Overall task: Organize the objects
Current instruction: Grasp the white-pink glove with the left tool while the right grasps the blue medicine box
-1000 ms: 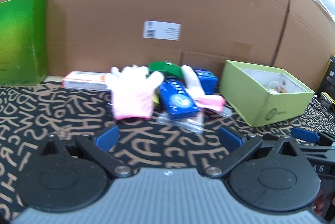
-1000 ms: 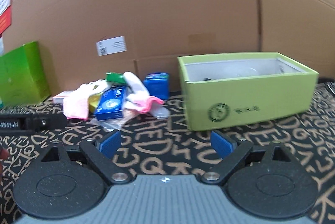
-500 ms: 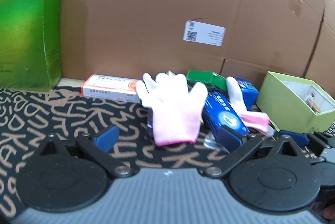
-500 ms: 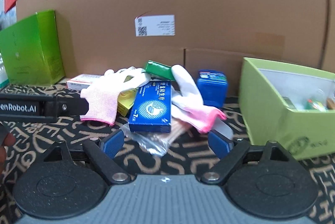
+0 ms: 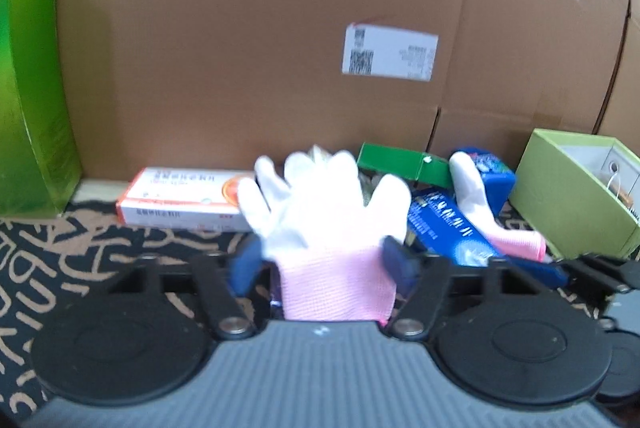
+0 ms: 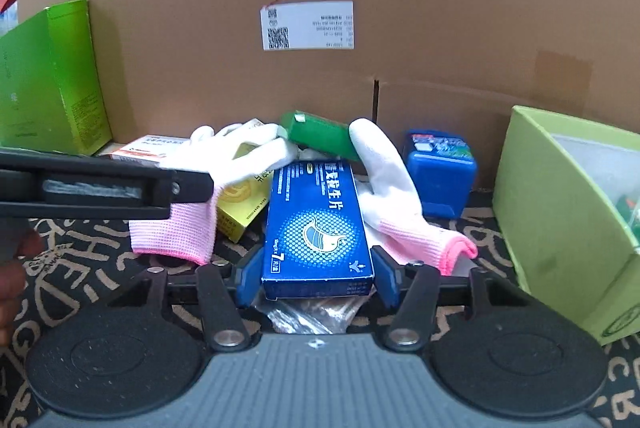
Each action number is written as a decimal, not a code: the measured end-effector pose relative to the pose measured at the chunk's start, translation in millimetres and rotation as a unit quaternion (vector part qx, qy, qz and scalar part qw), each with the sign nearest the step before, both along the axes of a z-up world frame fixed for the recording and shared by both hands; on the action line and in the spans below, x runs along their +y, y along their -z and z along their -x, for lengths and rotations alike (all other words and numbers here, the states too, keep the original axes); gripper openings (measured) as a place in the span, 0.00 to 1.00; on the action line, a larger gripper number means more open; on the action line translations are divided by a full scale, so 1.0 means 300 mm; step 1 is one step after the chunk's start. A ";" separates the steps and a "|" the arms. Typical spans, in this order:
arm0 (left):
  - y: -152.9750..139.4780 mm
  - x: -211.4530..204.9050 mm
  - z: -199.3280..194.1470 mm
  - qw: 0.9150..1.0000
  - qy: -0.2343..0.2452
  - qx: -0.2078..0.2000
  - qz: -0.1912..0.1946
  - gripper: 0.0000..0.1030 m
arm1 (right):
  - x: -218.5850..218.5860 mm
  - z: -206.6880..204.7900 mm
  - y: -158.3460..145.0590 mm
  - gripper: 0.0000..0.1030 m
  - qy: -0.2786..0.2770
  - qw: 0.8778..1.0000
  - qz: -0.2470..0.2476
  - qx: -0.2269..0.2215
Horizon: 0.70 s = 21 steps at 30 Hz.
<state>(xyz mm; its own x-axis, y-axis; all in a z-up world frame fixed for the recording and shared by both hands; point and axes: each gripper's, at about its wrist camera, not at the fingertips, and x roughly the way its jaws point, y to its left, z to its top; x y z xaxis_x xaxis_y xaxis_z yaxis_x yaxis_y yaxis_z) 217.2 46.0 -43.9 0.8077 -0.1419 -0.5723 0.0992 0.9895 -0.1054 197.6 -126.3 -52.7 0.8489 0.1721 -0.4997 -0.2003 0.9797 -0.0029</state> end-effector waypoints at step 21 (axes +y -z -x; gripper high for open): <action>-0.021 0.056 0.484 0.994 0.071 0.076 0.027 0.47 | -0.078 0.485 0.035 0.68 -0.060 0.996 0.018 0.056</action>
<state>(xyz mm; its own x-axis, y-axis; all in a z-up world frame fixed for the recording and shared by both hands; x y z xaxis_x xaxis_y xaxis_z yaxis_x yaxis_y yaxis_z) 72.1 62.9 -37.7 0.6818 -0.2820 -0.6750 0.2165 0.9592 -0.1821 52.1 -149.6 -63.2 0.7614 0.2502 -0.5981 -0.3180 0.9481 -0.0083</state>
